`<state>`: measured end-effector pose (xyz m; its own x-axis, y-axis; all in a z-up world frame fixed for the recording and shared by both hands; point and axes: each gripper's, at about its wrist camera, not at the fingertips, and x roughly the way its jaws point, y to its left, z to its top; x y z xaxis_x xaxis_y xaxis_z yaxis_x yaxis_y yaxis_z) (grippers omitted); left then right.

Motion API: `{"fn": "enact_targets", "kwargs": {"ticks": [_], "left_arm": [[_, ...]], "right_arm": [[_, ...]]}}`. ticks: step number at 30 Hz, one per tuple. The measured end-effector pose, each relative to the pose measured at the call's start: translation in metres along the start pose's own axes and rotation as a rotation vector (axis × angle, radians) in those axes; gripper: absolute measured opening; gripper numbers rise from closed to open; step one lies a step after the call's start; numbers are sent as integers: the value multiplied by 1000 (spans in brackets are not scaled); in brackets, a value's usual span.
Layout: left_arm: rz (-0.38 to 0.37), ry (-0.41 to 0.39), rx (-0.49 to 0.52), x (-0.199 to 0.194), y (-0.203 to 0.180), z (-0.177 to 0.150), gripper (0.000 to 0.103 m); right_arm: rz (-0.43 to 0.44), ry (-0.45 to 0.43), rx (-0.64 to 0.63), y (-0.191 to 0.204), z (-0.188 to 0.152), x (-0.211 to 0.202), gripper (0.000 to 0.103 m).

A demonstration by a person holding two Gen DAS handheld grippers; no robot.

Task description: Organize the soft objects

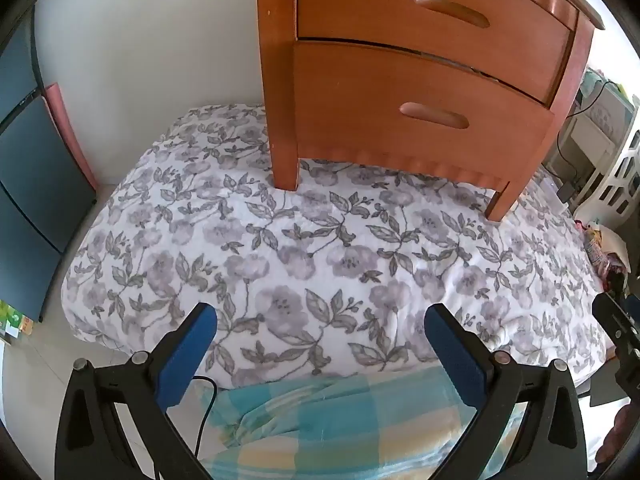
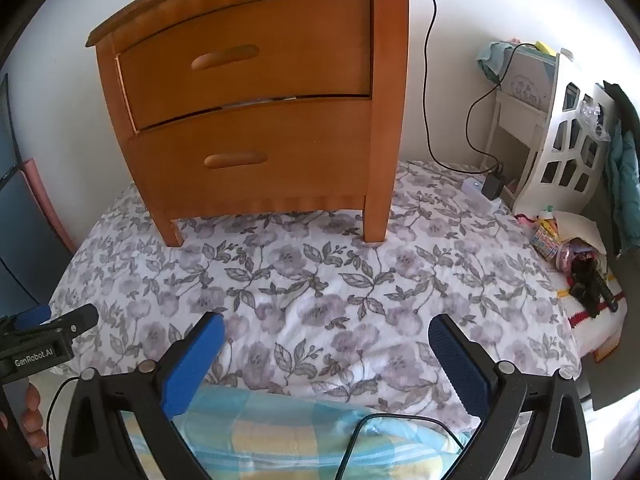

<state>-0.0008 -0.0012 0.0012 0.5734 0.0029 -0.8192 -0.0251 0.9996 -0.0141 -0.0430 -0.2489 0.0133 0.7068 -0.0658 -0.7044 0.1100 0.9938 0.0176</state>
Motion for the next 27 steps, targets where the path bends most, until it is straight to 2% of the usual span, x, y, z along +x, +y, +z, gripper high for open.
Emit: {"fn": "enact_targets", "kwargs": {"ticks": [1, 13, 27], "left_arm": [[-21, 11, -20, 1, 2, 0, 103], [-35, 15, -17, 5, 8, 3, 103], [-44, 18, -15, 1, -2, -2, 103]], "right_arm": [[0, -1, 1, 0, 0, 0, 103], [1, 10, 5, 0, -1, 2, 103], [2, 30, 8, -1, -6, 5, 103]]}}
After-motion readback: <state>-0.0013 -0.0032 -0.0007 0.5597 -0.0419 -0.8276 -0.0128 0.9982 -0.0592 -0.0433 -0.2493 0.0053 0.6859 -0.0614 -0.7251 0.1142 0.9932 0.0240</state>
